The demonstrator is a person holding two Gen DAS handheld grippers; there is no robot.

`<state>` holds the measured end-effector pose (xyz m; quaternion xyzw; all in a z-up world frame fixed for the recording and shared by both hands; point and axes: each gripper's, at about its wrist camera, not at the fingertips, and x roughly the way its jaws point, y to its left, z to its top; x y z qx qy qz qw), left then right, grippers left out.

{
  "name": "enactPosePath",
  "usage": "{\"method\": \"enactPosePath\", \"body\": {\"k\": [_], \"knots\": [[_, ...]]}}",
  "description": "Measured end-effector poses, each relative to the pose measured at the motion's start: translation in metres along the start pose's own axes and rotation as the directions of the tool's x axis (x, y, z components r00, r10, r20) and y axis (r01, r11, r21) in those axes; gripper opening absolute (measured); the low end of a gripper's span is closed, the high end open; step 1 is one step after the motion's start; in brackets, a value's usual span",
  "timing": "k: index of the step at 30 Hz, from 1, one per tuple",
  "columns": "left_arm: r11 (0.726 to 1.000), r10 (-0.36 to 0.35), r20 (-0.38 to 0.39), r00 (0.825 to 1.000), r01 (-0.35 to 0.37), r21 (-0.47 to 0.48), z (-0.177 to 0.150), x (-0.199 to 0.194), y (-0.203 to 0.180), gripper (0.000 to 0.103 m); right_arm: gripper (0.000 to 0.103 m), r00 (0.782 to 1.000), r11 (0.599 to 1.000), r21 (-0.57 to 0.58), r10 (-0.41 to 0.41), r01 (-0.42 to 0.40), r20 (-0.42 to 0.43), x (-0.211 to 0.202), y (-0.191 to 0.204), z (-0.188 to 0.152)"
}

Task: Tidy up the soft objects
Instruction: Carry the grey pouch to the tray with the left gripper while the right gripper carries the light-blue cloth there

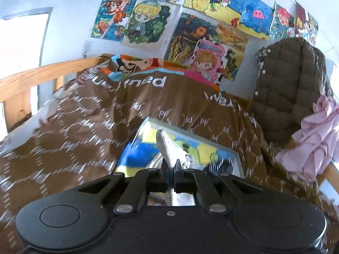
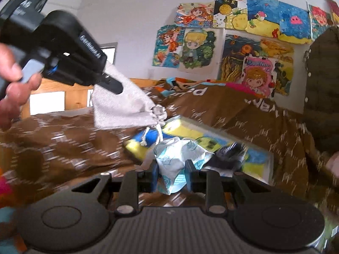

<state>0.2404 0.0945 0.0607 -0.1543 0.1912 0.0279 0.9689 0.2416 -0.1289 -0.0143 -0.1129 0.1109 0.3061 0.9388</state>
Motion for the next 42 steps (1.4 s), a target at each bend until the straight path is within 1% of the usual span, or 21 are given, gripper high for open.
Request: {"method": "enactPosePath", "body": {"k": [5,8,10,14,17,21,24,28,32,35,38,41,42], "knots": [[0.998,-0.057,0.058,0.997,0.057,-0.008,0.01,0.067,0.004,0.003,0.029,0.999,0.999,0.035,-0.008,0.01,-0.046,0.069,-0.038,0.024],[0.997,-0.068,0.076,0.995,0.07,-0.03,0.009,0.099,0.007,0.003,0.029,0.997,0.996,0.085,-0.01,0.016,-0.076,0.107,-0.058,0.033],[0.997,-0.063,0.078,0.995,0.067,-0.045,0.005,0.119,0.009,0.003,0.029,0.996,0.994,0.112,-0.007,0.018,-0.094,0.127,-0.068,0.034],[0.997,-0.043,0.06,0.997,0.047,-0.068,-0.007,0.146,0.014,0.003,0.029,0.992,0.996,0.086,-0.012,0.023,-0.124,0.156,-0.075,0.033],[0.997,-0.005,0.042,0.999,0.008,-0.071,-0.016,0.156,0.019,0.003,0.03,0.988,0.997,0.07,-0.017,0.028,-0.151,0.17,-0.072,0.03],[0.999,0.043,0.007,0.999,-0.043,-0.02,-0.026,0.163,0.022,0.003,0.032,0.983,0.997,0.059,-0.03,0.041,-0.183,0.182,-0.068,0.027],[0.998,0.059,0.002,0.998,-0.059,-0.014,-0.03,0.163,0.025,0.003,0.033,0.98,0.998,0.053,-0.03,0.041,-0.198,0.187,-0.063,0.027],[0.998,0.058,-0.009,0.998,-0.058,-0.01,-0.034,0.161,0.023,0.004,0.035,0.979,0.998,0.043,-0.03,0.04,-0.202,0.188,-0.062,0.026],[0.998,0.059,-0.013,0.998,-0.059,-0.006,-0.036,0.161,0.021,0.006,0.039,0.978,0.997,0.066,-0.032,0.047,-0.205,0.188,-0.066,0.026],[0.998,0.062,-0.019,0.998,-0.062,-0.009,-0.037,0.161,0.021,0.012,0.04,0.978,0.995,0.08,-0.033,0.05,-0.206,0.189,-0.07,0.025],[0.998,0.061,-0.023,0.998,-0.061,-0.023,-0.038,0.16,0.023,0.017,0.045,0.979,0.994,0.094,-0.031,0.051,-0.201,0.187,-0.073,0.025],[0.997,0.062,-0.026,0.998,-0.063,-0.042,-0.038,0.16,0.026,0.017,0.048,0.979,0.993,0.101,-0.035,0.056,-0.199,0.186,-0.075,0.025],[0.997,0.061,-0.029,0.998,-0.062,-0.05,-0.038,0.16,0.027,0.019,0.05,0.979,0.993,0.102,-0.036,0.058,-0.199,0.186,-0.076,0.025]]}}
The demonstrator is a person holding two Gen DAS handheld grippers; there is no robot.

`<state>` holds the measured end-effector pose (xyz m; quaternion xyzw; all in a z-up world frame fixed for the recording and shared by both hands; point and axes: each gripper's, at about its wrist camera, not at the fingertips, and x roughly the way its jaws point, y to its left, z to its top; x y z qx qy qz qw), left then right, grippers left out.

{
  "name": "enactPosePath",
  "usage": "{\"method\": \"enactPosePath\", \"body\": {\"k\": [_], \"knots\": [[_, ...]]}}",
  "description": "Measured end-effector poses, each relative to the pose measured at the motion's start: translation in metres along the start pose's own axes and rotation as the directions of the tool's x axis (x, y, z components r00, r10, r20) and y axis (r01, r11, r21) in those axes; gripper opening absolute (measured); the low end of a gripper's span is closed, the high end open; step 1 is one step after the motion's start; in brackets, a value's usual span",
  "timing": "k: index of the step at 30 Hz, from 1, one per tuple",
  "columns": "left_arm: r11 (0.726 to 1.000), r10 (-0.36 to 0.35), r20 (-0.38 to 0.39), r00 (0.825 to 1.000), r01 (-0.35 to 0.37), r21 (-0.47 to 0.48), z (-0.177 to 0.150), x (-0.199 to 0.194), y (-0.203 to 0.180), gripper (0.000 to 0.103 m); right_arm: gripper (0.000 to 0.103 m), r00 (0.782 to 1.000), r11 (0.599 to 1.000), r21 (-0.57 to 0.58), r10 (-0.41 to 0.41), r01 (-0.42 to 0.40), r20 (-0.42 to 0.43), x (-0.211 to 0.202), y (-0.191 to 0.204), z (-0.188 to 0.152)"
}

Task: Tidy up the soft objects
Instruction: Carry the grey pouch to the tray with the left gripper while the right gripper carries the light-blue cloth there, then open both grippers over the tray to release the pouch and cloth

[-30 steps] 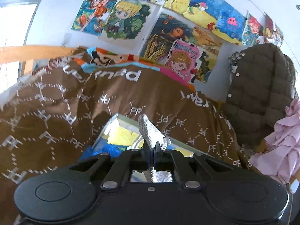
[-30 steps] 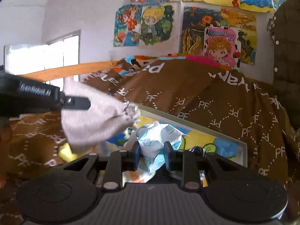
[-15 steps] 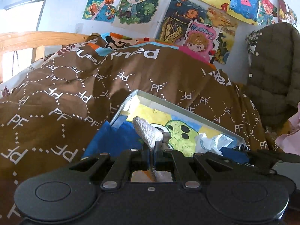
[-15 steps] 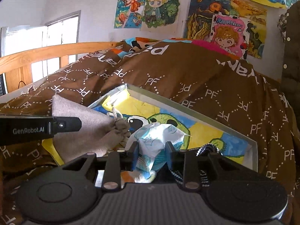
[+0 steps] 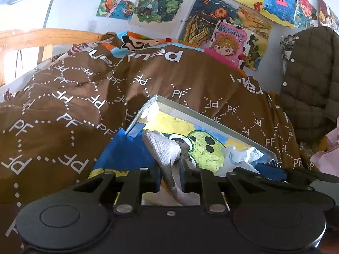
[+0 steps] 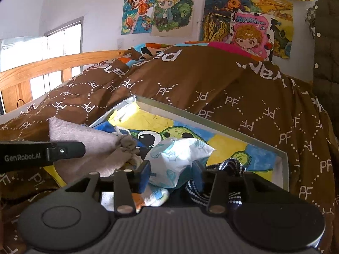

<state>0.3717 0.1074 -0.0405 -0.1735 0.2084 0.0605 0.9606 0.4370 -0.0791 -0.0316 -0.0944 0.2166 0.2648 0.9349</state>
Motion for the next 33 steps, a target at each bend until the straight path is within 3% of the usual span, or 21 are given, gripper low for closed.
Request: {"method": "enactPosePath", "body": {"k": [7,9,13,15,27,30,33], "knots": [[1.0,0.002,-0.004,1.0,-0.002,-0.029,0.0,-0.002,0.004,0.04,0.067,1.0,1.0,0.013,-0.016,0.016,0.003,-0.005,-0.005,-0.001],[0.999,0.006,-0.009,1.0,-0.006,-0.034,0.0,-0.003,0.004,0.053,0.071,1.0,1.0,0.017,-0.022,0.022,0.004,-0.007,-0.006,-0.001],[0.999,0.014,-0.008,1.0,-0.014,-0.037,-0.001,-0.008,0.004,0.062,0.076,0.999,0.999,0.022,-0.03,0.03,0.01,-0.014,-0.009,0.0],[0.999,0.022,0.003,1.0,-0.022,-0.032,-0.001,-0.013,0.003,0.072,0.081,0.999,0.999,0.027,-0.034,0.033,0.018,-0.02,-0.011,0.001],[0.999,0.047,0.11,0.993,-0.046,-0.01,0.01,-0.068,-0.013,0.095,0.101,0.997,0.992,0.118,-0.057,0.05,0.058,-0.08,-0.028,0.015],[0.999,0.049,0.13,0.99,-0.05,0.005,0.012,-0.088,-0.018,0.102,0.103,0.995,0.989,0.136,-0.061,0.05,0.075,-0.102,-0.031,0.019],[1.0,0.029,0.148,0.989,-0.03,0.004,0.013,-0.109,-0.022,0.102,0.103,0.994,0.985,0.162,-0.07,0.055,0.088,-0.126,-0.031,0.02]]}}
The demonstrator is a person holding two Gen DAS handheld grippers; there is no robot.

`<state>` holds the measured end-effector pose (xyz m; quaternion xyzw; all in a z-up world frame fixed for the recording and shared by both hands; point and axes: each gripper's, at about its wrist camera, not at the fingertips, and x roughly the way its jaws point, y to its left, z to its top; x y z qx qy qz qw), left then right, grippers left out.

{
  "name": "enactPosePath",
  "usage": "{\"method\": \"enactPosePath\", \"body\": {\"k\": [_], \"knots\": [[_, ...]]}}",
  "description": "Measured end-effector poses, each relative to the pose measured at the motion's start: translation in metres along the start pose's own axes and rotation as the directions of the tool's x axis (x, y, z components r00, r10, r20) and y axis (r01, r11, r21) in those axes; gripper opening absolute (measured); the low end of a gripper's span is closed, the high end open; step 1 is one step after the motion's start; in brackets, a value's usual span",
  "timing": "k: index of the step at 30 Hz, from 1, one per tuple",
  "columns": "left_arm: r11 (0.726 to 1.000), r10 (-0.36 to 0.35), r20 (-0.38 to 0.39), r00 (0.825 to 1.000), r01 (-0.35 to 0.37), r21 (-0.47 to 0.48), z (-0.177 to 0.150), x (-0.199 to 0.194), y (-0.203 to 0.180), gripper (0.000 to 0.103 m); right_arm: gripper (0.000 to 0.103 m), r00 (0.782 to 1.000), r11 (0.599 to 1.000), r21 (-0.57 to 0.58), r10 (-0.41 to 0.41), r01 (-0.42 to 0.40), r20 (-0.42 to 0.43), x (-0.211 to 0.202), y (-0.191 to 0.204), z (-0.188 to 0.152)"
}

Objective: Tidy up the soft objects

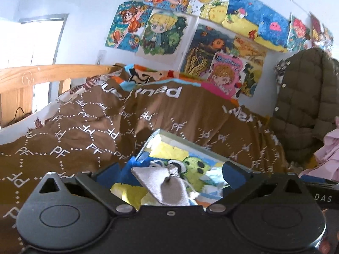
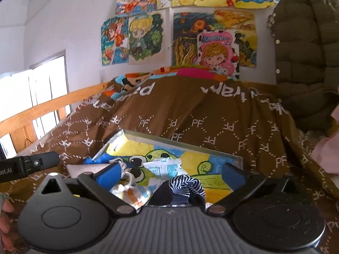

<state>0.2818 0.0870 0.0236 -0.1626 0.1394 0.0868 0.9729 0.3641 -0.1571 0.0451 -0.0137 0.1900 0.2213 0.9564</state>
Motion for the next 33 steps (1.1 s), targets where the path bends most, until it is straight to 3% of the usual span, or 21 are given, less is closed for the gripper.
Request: {"method": "enactPosePath", "body": {"k": [5,20,33], "knots": [[1.0,0.003,0.022,1.0,-0.003,-0.006,0.004,-0.036,-0.007,0.102,0.103,0.999,1.0,0.01,-0.006,0.006,0.04,-0.046,0.005,0.005],[0.995,0.027,0.117,0.993,-0.038,0.094,0.007,-0.15,-0.026,0.102,0.103,0.993,0.999,0.051,-0.006,0.0,0.122,-0.159,0.022,-0.001],[0.988,0.027,0.149,0.988,-0.049,0.146,-0.002,-0.212,-0.031,0.102,0.103,0.987,1.0,0.031,-0.007,0.002,0.161,-0.217,0.039,-0.011]]}}
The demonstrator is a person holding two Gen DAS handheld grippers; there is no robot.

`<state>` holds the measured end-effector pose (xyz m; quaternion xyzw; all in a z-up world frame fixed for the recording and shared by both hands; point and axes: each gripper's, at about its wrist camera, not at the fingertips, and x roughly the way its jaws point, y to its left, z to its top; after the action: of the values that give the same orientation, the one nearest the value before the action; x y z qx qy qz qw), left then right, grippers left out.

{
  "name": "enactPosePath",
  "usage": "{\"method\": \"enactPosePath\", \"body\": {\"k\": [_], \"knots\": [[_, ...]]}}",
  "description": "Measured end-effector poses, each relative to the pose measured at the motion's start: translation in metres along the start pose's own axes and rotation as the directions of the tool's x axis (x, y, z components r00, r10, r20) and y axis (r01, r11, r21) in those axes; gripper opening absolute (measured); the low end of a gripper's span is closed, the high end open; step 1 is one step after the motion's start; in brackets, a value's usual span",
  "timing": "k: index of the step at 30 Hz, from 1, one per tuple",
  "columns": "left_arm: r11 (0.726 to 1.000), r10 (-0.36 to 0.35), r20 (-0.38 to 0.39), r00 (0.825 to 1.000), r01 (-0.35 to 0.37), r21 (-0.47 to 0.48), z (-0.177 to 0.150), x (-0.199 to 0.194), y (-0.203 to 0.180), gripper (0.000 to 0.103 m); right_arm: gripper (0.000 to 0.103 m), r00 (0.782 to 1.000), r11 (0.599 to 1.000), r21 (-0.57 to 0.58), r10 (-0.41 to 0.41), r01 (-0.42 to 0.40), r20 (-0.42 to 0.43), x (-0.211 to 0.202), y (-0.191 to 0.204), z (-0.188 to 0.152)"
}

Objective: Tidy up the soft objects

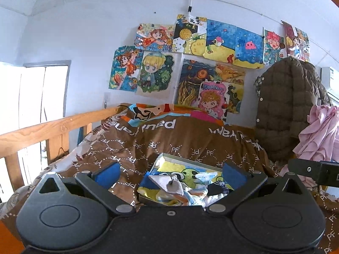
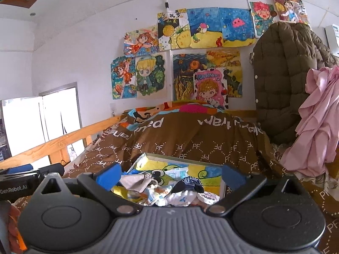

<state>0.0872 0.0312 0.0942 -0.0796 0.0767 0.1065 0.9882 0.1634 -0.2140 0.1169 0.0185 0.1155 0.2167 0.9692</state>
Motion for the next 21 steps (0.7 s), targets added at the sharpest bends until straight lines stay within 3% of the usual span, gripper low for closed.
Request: {"method": "enactPosePath", "body": {"k": [18,21], "knots": [[1.0,0.007,-0.014,1.0,-0.007,0.01,-0.03,-0.033,0.01,0.102,0.103,0.997,0.998,0.0,-0.065,0.065,0.037,-0.046,0.014,-0.037],[1.0,0.021,0.013,1.0,-0.021,0.0,-0.038,-0.039,0.015,0.102,0.103,0.996,0.997,0.007,-0.074,0.073,0.043,-0.049,0.015,-0.044]]}}
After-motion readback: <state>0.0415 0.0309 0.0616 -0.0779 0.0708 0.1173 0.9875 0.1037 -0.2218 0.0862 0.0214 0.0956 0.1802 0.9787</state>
